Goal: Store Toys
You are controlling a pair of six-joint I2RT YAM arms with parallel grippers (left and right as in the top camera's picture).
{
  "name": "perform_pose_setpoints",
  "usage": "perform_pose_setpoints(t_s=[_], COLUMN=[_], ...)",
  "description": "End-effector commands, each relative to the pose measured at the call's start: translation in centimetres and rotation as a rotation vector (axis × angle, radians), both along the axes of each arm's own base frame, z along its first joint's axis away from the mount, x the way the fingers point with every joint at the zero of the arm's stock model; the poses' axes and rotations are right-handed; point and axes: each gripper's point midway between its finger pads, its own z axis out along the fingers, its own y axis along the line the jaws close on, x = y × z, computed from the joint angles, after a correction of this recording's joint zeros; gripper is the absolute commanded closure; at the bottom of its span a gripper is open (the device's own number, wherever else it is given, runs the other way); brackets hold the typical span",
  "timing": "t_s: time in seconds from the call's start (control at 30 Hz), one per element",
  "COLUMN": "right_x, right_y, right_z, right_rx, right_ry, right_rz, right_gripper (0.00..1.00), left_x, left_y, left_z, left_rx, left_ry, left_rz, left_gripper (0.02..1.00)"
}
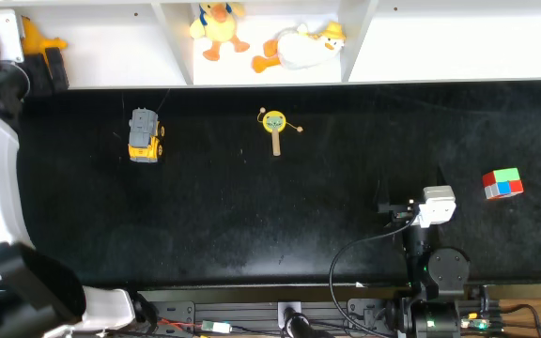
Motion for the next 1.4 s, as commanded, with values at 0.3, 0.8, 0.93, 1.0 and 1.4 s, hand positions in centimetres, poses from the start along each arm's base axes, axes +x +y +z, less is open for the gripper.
perform_pose_setpoints(t_s=[0.3,0.8,0.93,1.0,1.4], right_x=[0.0,0.0,0.0,0.0,0.0], right_y=[0.0,0.0,0.0,0.0,0.0], right_z=[-0.4,-0.4,-0.4,-0.4,-0.4], right_rx=[0.004,0.004,0.004,0.004,0.004], right_ry=[0.002,0.002,0.002,0.002,0.002], right_rz=[-0.003,-0.003,-0.003,-0.003,-0.003], right_gripper=[0.005,0.005,0.007,0.007,0.005], left_x=[-2.7,-11.4,-12.4,-12.4,-10.9], left_y=[-1.2,-6.5,-9.9,-11.9,-15.3], left_z=[3.4,-1.9,-4.7,-5.8,-11.9], left_rx=[0.043,-0.062,-0.107,-0.119,-0.217], left_ry=[-0.073,-0.159,-0.116,-0.089,0.074], left_rz=[0.002,0.002,-0.064,-0.115,-0.142], left_gripper=[0.02,0.023,0.02,0.02,0.02])
